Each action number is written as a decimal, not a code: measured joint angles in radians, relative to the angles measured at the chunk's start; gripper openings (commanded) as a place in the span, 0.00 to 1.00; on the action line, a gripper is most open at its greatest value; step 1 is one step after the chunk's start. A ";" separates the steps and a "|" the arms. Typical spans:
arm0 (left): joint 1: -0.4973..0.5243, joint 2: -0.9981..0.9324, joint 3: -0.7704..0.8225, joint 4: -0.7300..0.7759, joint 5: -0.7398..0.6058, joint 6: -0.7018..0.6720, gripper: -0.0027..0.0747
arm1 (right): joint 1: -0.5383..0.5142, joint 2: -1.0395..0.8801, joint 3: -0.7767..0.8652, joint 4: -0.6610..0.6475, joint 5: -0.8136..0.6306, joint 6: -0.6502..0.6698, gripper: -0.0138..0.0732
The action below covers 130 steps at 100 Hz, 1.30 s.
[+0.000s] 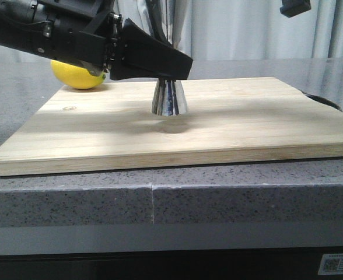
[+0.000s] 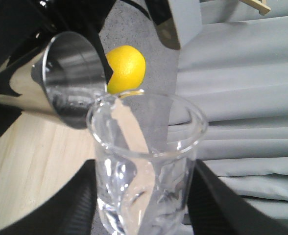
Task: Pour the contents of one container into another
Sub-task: 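Tilt the beaker with the right gripper, pouring liquid into the jigger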
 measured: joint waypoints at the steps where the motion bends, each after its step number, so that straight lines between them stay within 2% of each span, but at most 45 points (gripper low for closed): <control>1: 0.000 0.000 0.000 0.000 0.000 0.000 0.02 | 0.000 0.000 0.000 0.000 0.000 0.000 0.37; 25: 0.000 0.000 0.000 0.001 0.000 0.000 0.02 | 0.002 0.000 0.000 0.000 0.004 -0.037 0.37; 55: 0.000 0.000 0.000 0.007 0.000 -0.004 0.02 | 0.059 0.000 0.000 0.000 0.069 -0.063 0.37; 130: 0.000 0.000 0.000 0.011 0.000 -0.004 0.02 | 0.059 0.000 0.000 0.000 0.094 -0.154 0.37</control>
